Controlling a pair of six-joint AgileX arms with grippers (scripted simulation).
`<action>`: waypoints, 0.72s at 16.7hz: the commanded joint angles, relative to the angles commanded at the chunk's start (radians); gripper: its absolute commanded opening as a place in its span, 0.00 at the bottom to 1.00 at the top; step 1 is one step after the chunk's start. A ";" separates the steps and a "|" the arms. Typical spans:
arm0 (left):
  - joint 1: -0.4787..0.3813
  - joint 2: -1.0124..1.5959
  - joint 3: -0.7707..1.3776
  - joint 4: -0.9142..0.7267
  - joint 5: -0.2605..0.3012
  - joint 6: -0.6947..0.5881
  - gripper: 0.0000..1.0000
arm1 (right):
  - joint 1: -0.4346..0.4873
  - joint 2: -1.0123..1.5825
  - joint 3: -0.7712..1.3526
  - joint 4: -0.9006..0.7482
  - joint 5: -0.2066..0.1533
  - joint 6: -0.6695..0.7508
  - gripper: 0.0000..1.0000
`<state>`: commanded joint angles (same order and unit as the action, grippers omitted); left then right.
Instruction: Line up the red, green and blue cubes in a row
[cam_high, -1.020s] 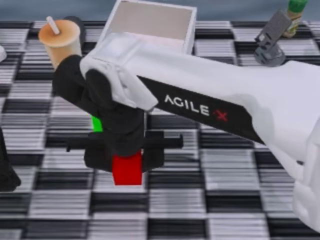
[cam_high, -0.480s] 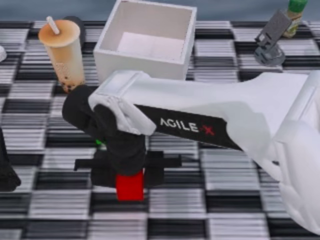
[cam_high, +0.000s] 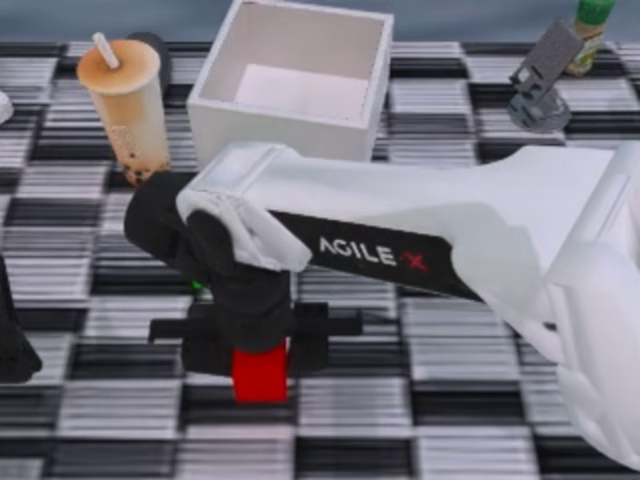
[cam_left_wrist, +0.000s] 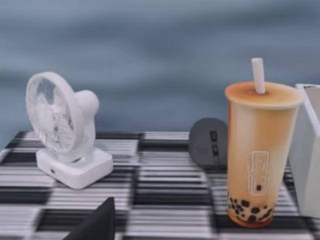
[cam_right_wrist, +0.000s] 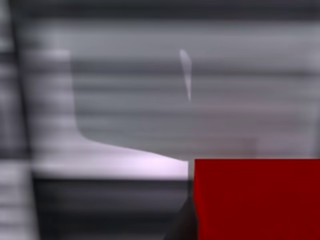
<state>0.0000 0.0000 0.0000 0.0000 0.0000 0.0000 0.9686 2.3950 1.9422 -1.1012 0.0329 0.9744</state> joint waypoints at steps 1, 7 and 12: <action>0.000 0.000 0.000 0.000 0.000 0.000 1.00 | 0.000 0.000 0.000 0.000 0.000 0.000 0.60; 0.000 0.000 0.000 0.000 0.000 0.000 1.00 | 0.000 0.000 0.000 0.000 0.000 0.000 1.00; 0.000 0.000 0.000 0.000 0.000 0.000 1.00 | 0.000 0.000 0.000 0.000 0.000 0.000 1.00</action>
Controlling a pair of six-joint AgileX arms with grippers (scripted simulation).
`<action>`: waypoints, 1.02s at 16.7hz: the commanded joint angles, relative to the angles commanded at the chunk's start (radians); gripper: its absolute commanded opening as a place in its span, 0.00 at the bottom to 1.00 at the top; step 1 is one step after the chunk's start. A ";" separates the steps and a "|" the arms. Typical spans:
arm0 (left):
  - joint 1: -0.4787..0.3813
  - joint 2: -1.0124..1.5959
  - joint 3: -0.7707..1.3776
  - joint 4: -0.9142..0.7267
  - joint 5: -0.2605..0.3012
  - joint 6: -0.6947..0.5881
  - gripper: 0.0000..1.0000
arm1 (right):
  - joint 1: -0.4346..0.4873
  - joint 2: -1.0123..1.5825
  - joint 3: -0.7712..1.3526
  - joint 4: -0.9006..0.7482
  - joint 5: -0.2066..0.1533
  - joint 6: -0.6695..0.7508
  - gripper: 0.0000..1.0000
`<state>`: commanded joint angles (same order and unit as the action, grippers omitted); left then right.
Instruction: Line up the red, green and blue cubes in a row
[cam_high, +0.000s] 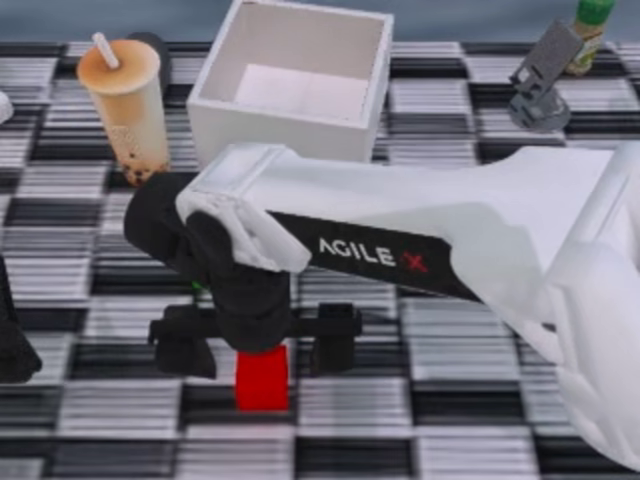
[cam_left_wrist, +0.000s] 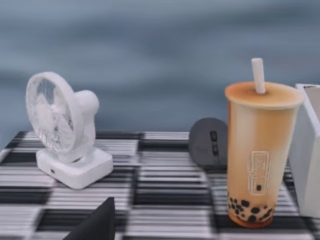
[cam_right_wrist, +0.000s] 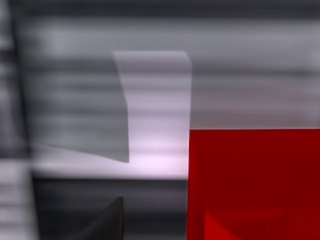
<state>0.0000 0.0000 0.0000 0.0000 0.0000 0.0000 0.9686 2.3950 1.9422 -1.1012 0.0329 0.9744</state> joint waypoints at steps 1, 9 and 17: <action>0.000 0.000 0.000 0.000 0.000 0.000 1.00 | 0.000 0.000 0.000 0.000 0.000 0.000 1.00; 0.000 0.000 0.000 0.000 0.000 0.000 1.00 | 0.006 -0.019 0.132 -0.158 0.000 0.004 1.00; 0.000 0.000 0.000 0.000 0.000 0.000 1.00 | 0.005 -0.034 0.212 -0.248 0.000 0.002 1.00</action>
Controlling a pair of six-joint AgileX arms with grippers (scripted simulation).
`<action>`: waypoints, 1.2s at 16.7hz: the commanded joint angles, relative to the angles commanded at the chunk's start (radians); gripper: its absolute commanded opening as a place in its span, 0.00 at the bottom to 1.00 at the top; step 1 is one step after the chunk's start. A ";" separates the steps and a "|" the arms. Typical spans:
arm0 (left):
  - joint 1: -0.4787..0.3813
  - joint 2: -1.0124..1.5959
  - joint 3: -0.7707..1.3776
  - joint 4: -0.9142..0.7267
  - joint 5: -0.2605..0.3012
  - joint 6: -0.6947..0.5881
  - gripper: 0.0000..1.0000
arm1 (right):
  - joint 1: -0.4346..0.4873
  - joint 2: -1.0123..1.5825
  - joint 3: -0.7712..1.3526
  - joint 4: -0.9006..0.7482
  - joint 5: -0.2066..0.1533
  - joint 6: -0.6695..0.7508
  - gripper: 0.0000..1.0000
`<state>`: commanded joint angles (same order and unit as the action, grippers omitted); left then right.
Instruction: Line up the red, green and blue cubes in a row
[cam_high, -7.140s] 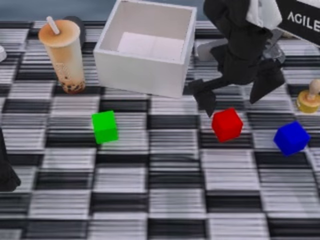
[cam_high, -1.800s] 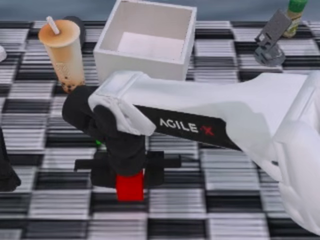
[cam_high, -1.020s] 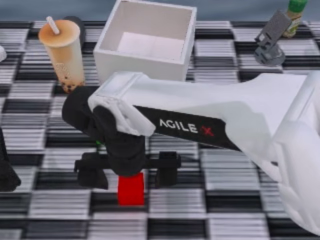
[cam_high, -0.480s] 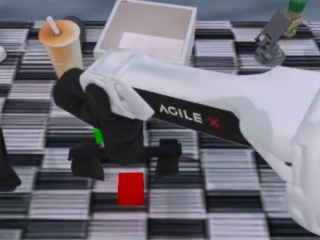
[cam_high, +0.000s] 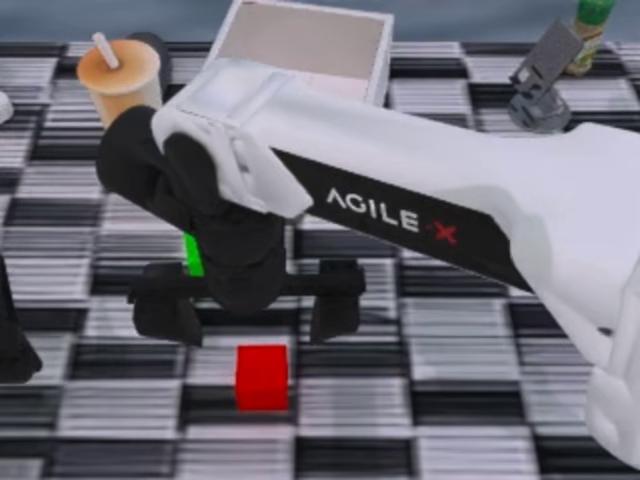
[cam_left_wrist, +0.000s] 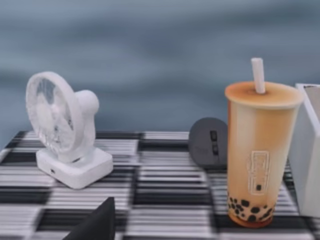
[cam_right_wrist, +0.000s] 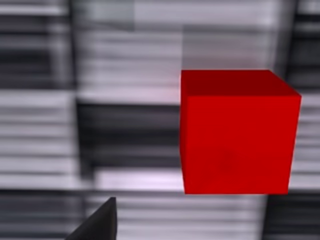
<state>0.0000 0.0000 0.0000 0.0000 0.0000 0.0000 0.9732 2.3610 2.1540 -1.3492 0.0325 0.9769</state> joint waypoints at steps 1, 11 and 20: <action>-0.002 0.008 0.008 -0.005 0.000 0.004 1.00 | -0.004 -0.010 -0.008 0.006 0.004 -0.006 1.00; -0.111 0.569 0.516 -0.340 0.002 0.280 1.00 | -0.266 -0.669 -0.546 0.331 0.124 -0.302 1.00; -0.259 1.509 1.222 -0.831 -0.001 0.668 1.00 | -0.672 -1.696 -1.475 0.848 0.128 -0.717 1.00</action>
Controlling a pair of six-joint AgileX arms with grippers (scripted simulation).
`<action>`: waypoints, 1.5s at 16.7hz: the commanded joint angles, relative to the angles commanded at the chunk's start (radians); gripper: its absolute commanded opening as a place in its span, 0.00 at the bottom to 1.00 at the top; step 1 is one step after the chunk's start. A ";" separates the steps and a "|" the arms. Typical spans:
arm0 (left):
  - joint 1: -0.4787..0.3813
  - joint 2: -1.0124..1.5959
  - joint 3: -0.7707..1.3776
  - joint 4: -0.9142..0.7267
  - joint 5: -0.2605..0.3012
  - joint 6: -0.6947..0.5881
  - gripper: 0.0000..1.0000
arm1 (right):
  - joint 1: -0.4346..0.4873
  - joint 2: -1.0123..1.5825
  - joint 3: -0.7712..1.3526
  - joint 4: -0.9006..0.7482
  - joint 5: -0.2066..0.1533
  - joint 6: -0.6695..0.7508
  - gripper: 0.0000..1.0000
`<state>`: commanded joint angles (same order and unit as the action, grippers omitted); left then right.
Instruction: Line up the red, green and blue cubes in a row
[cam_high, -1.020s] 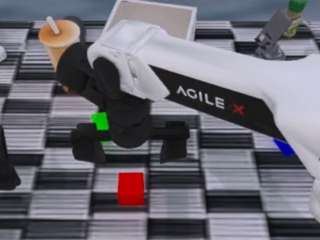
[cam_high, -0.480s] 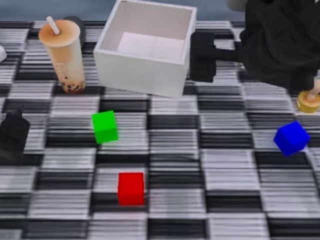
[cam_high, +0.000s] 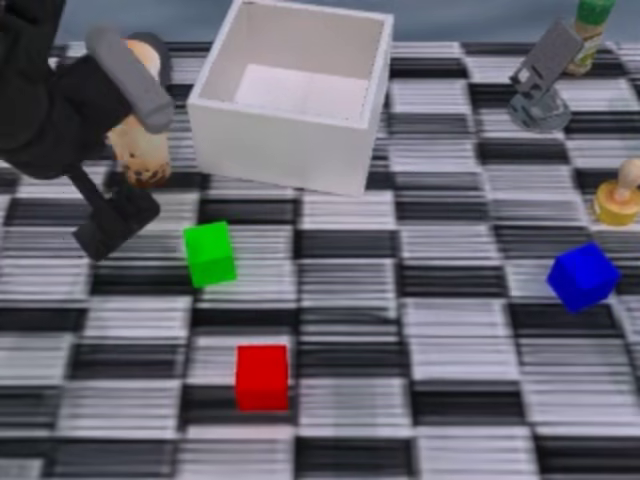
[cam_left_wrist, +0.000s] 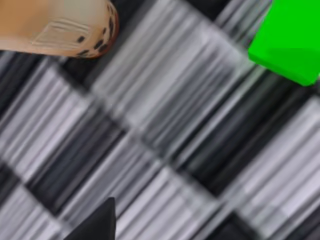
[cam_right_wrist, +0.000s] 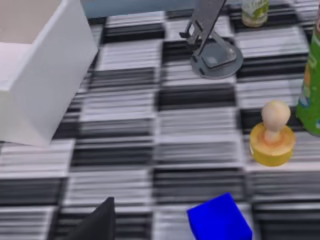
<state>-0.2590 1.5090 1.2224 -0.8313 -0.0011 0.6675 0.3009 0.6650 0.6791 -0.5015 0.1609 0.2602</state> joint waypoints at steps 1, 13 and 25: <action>-0.016 0.098 0.073 -0.050 0.000 0.040 1.00 | -0.039 -0.095 -0.095 0.057 -0.011 -0.039 1.00; -0.119 0.667 0.572 -0.357 0.004 0.301 1.00 | -0.291 -0.665 -0.679 0.501 -0.161 -0.260 1.00; -0.117 0.741 0.421 -0.126 0.005 0.304 1.00 | -0.291 -0.665 -0.679 0.501 -0.161 -0.260 1.00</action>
<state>-0.3761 2.2500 1.6432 -0.9569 0.0035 0.9711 0.0100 0.0000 0.0000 0.0000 0.0000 0.0000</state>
